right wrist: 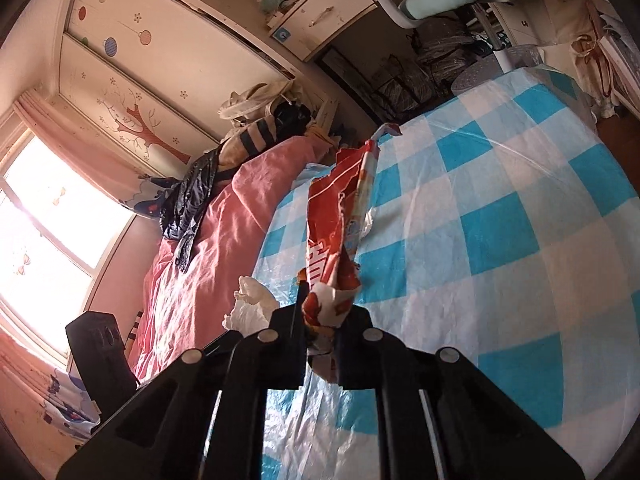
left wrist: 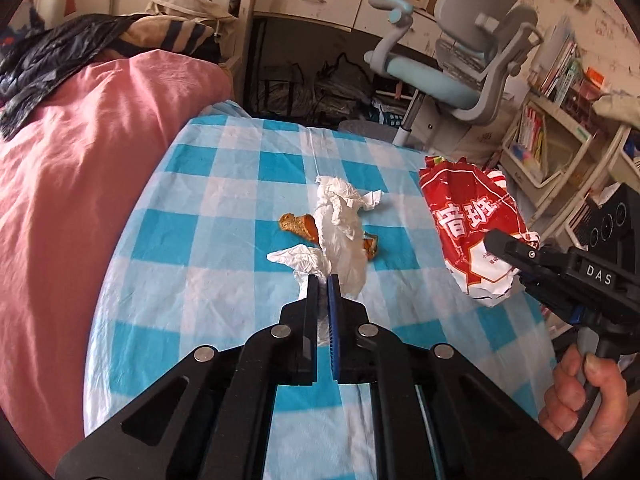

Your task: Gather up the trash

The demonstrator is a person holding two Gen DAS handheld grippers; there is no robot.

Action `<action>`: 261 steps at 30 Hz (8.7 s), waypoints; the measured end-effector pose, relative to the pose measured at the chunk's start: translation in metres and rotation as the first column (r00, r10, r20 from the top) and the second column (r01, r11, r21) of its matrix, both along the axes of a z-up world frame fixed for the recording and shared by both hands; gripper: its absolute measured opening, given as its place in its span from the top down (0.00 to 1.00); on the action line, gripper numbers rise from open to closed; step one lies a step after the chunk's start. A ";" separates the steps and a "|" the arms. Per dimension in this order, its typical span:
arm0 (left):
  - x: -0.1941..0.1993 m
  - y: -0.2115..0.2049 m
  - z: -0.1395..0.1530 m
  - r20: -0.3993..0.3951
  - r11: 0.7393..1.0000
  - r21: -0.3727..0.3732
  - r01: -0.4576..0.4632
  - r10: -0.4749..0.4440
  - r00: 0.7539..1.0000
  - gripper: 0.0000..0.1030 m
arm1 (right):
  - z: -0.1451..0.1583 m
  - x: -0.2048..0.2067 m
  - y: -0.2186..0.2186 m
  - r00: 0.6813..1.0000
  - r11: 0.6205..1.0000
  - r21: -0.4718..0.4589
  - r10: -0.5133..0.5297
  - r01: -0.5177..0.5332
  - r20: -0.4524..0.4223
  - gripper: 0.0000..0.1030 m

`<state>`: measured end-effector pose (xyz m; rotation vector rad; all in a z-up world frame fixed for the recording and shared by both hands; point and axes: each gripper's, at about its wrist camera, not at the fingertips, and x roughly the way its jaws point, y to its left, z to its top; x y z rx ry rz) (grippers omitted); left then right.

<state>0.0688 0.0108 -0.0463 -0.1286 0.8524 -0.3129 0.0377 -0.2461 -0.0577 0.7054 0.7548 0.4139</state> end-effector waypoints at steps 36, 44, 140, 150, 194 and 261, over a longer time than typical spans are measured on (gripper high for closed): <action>-0.124 0.029 0.035 0.125 0.995 0.084 -0.046 0.036 0.992 0.95 | 0.017 -0.126 0.031 0.990 0.990 -0.089 0.117 -0.110 0.080 0.89; -0.119 0.022 0.036 0.137 0.994 0.096 -0.042 0.029 0.990 0.95 | 0.015 -0.125 0.036 0.988 0.986 -0.114 0.128 -0.119 0.085 0.89; -0.216 0.035 0.046 0.195 0.994 0.048 -0.094 0.083 0.977 0.95 | 0.008 -0.230 0.060 0.989 0.958 -0.266 0.131 -0.109 0.067 0.87; -0.250 0.035 0.046 0.206 0.997 0.037 -0.070 0.061 0.977 0.95 | 0.009 -0.261 0.059 0.990 0.954 -0.282 0.129 -0.106 0.064 0.87; -0.347 -0.008 0.012 0.167 0.986 0.143 0.088 -0.112 0.980 0.95 | -0.013 -0.316 0.041 0.995 0.967 -0.236 0.098 -0.096 -0.006 0.87; -0.282 0.051 0.015 0.119 0.962 0.049 -0.270 0.263 0.957 0.12 | 0.000 -0.281 0.062 0.994 0.945 -0.309 0.111 -0.109 -0.012 0.44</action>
